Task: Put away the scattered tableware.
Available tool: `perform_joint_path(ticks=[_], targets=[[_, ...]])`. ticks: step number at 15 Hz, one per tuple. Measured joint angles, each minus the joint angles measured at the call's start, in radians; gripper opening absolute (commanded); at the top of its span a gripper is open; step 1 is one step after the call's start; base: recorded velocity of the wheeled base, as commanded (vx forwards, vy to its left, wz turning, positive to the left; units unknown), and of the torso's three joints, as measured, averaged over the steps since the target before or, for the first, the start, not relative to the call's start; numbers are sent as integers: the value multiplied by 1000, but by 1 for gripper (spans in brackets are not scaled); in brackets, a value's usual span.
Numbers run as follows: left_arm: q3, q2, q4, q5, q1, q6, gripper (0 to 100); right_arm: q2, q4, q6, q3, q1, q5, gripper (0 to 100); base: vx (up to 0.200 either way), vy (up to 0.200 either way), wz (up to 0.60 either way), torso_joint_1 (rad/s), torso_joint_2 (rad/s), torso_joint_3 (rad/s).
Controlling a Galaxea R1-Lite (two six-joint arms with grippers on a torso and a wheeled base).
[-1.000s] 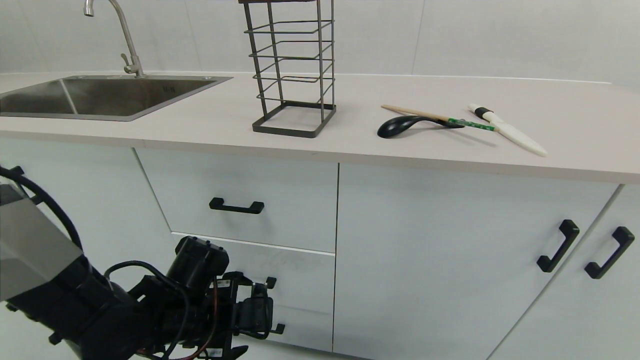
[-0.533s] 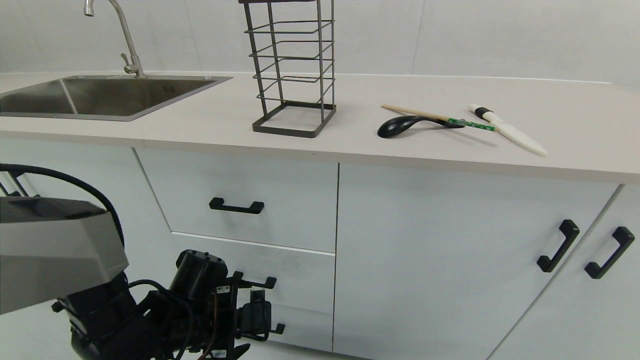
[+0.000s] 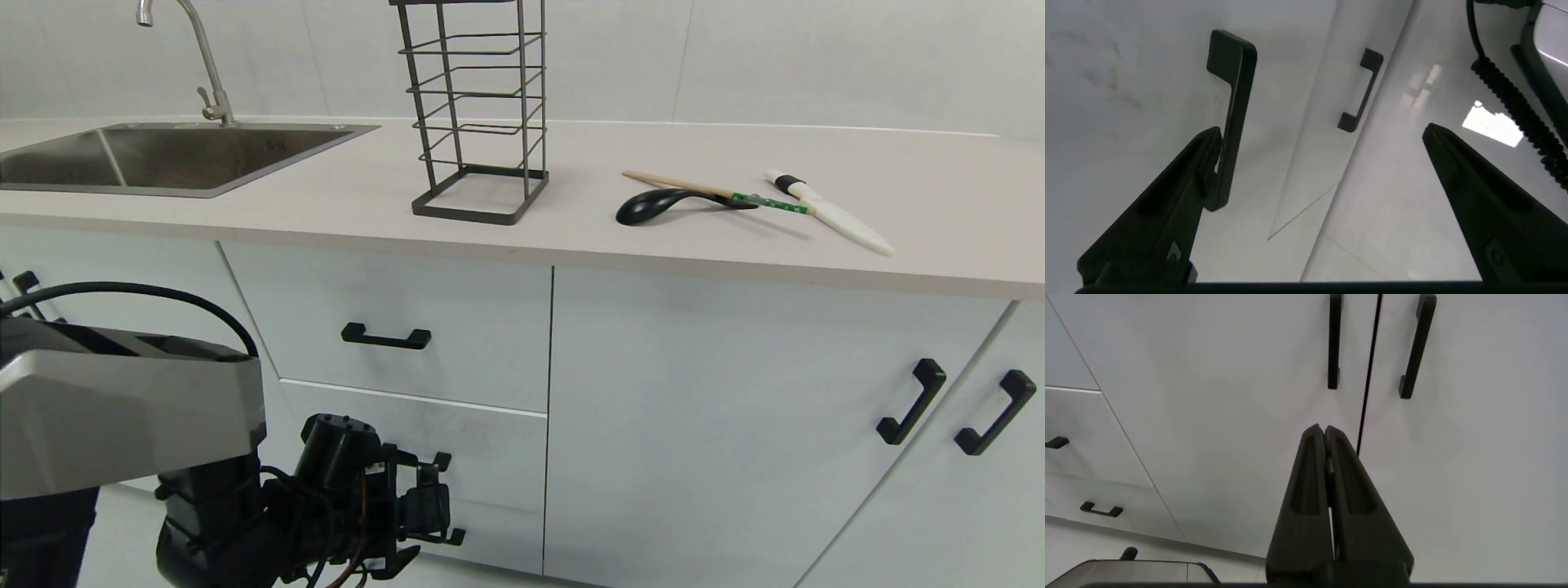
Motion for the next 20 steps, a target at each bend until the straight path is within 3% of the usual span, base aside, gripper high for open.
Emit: perform_joint_path(ticks=[5,14,20], targets=[[-70,47,8,-28,13,6,100,0,0,0,0,0,0,0,0,0,0,0,0,0],[-101,99,5,-24,15,12,100,0,0,0,0,0,0,0,0,0,0,0,0,0],[-14,102,-13,-22,13,11,100,0,0,0,0,0,0,0,0,0,0,0,0,0]])
